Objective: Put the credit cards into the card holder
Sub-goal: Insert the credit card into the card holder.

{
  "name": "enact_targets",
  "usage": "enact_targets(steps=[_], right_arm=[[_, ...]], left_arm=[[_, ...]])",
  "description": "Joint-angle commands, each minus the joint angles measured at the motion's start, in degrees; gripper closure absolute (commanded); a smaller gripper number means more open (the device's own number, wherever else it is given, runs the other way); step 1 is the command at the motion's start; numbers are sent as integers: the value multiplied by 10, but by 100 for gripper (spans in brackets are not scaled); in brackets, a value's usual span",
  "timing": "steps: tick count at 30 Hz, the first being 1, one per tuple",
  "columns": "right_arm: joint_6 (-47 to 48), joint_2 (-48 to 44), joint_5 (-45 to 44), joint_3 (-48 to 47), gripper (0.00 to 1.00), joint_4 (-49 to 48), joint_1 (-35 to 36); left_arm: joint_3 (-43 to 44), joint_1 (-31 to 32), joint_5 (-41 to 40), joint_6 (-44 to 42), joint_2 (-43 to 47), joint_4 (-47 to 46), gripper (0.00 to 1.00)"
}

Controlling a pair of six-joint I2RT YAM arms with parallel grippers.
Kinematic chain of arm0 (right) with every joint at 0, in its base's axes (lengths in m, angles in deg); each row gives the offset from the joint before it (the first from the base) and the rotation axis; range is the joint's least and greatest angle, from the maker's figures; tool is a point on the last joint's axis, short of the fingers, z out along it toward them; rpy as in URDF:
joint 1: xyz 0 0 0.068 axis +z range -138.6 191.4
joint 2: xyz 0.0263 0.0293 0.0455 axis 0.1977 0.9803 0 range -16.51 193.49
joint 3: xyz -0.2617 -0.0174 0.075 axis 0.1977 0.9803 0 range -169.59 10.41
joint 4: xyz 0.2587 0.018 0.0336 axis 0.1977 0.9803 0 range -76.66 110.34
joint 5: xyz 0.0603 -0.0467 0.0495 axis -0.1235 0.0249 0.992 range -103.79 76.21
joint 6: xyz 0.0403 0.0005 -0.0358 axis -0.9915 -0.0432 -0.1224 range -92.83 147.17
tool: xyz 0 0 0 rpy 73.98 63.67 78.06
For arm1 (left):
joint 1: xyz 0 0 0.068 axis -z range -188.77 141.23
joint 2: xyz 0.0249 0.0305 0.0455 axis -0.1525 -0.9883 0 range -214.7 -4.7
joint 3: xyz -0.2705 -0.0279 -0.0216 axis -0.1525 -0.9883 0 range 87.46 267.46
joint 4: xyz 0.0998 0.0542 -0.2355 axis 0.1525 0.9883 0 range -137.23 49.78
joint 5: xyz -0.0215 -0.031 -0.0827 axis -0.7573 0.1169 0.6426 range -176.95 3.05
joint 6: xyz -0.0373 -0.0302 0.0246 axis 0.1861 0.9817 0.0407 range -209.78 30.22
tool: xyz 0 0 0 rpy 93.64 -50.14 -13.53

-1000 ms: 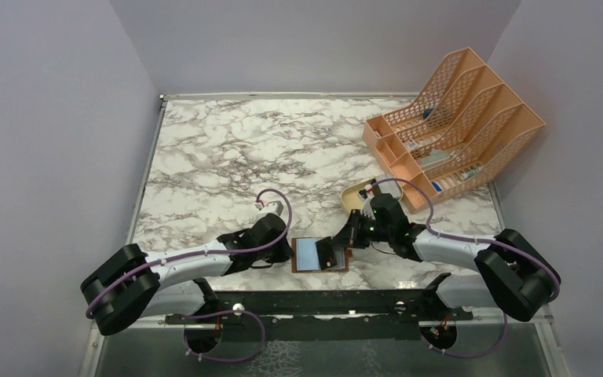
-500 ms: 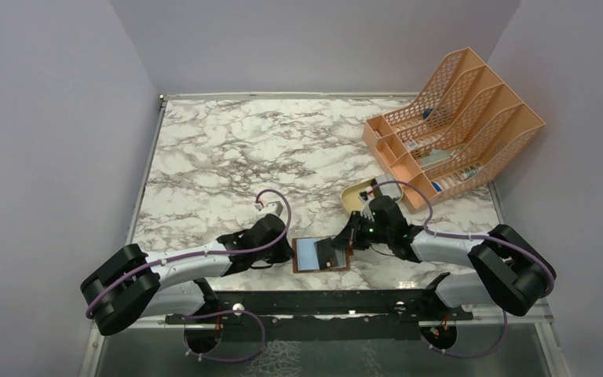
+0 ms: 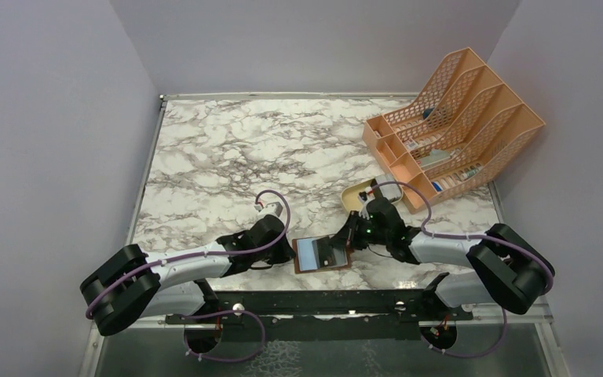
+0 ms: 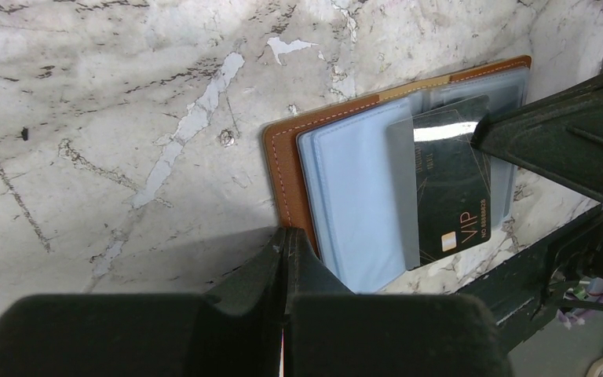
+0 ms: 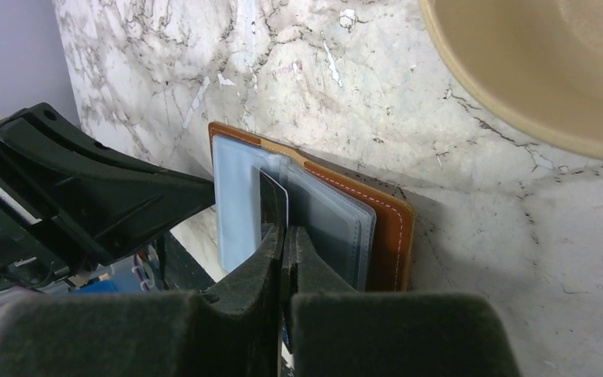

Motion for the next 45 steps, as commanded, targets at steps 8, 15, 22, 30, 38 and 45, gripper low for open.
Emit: enact_targets(steps=[8, 15, 22, 30, 38, 45], right_arm=[[-19, 10, -62, 11, 99, -22, 29], [-37, 15, -97, 7, 99, -37, 52], [-55, 1, -137, 24, 99, -43, 64], [-74, -30, -162, 46, 99, -44, 65], [-94, -23, -177, 51, 99, -60, 77], [-107, -17, -201, 40, 99, -49, 103]], left_arm=[[-12, 1, 21, 4, -1, -4, 100], [-12, 1, 23, 5, -2, -6, 100], [-16, 2, 25, 10, -4, -7, 100], [-16, 1, 29, 12, -4, -14, 100], [-18, 5, 38, 16, -18, -29, 100], [-15, 6, 36, 17, -16, -32, 100]])
